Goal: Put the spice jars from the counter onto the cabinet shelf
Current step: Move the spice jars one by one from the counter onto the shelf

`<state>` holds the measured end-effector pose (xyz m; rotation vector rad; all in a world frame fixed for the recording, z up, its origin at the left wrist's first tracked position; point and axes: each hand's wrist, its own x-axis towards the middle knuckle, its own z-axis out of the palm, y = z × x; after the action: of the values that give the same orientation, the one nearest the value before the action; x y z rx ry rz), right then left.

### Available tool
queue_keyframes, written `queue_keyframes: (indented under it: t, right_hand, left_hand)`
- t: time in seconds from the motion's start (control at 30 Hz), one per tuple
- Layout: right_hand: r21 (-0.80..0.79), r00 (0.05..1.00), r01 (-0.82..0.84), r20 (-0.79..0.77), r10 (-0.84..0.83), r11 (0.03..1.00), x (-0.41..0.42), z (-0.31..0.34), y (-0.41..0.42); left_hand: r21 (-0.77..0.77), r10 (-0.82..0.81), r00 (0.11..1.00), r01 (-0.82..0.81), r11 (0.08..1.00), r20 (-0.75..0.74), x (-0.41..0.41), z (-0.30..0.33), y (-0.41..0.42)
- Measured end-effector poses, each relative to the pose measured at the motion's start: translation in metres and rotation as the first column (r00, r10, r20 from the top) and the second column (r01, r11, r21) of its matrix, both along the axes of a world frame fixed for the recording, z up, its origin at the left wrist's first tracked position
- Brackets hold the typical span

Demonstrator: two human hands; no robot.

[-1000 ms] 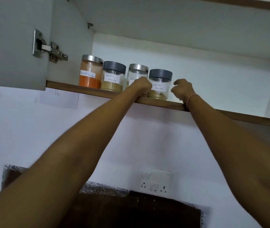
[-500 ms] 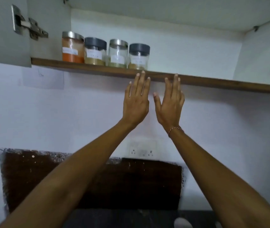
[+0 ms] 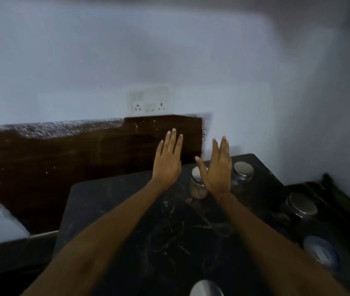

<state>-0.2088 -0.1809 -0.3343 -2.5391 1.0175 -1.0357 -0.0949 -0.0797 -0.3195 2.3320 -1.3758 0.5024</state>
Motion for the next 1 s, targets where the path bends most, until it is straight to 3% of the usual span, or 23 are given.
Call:
queue_keyframes:
  t: [0.13, 0.27, 0.33, 0.47, 0.53, 0.6, 0.7, 0.83, 0.9, 1.0]
  right_hand:
    - [0.077, 0.982, -0.058, -0.173, 0.070, 0.995, -0.031, -0.045, -0.020]
    - [0.204, 0.916, -0.194, -0.313, 0.251, 0.960, -0.033, -0.080, -0.038]
    - [0.262, 0.890, -0.219, -0.341, 0.302, 0.940, -0.026, -0.092, -0.047]
    - [0.391, 0.866, -0.197, -0.360, 0.346, 0.899, -0.008, -0.109, -0.067]
    - [0.362, 0.837, -0.219, -0.408, 0.365, 0.906, 0.001, -0.115, -0.074]
    - [0.304, 0.828, -0.242, -0.430, 0.359, 0.922, 0.009, -0.120, -0.076]
    - [0.326, 0.880, -0.194, -0.359, 0.311, 0.925, 0.017, -0.121, -0.072]
    - [0.223, 0.913, -0.233, -0.284, 0.291, 0.947, 0.021, -0.111, -0.069]
    - [0.187, 0.916, -0.292, -0.229, 0.330, 0.938, 0.023, -0.099, -0.069]
    - [0.256, 0.873, -0.423, -0.140, 0.467, 0.869, 0.029, -0.072, -0.069]
  left_hand:
    - [0.146, -0.002, 0.974, 0.037, 0.989, -0.227, -0.014, -0.047, -0.017]
    - [0.241, -0.086, 0.842, 0.249, 0.938, -0.533, -0.022, -0.079, -0.034]
    - [0.253, -0.049, 0.779, 0.262, 0.931, -0.626, -0.024, -0.092, -0.042]
    - [0.166, 0.045, 0.529, 0.184, 0.969, -0.848, -0.027, -0.105, -0.063]
    - [0.107, 0.042, 0.359, 0.163, 0.981, -0.933, -0.025, -0.106, -0.071]
    - [0.058, 0.021, 0.252, 0.140, 0.988, -0.967, -0.025, -0.103, -0.073]
    - [-0.018, -0.044, 0.200, 0.126, 0.992, -0.979, -0.026, -0.100, -0.070]
    - [-0.063, -0.065, 0.249, 0.018, 0.998, -0.966, -0.026, -0.099, -0.065]
    - [-0.140, -0.117, 0.250, -0.076, 0.987, -0.961, -0.025, -0.093, -0.064]
    - [-0.213, -0.178, 0.239, -0.128, 0.969, -0.955, -0.014, -0.076, -0.060]
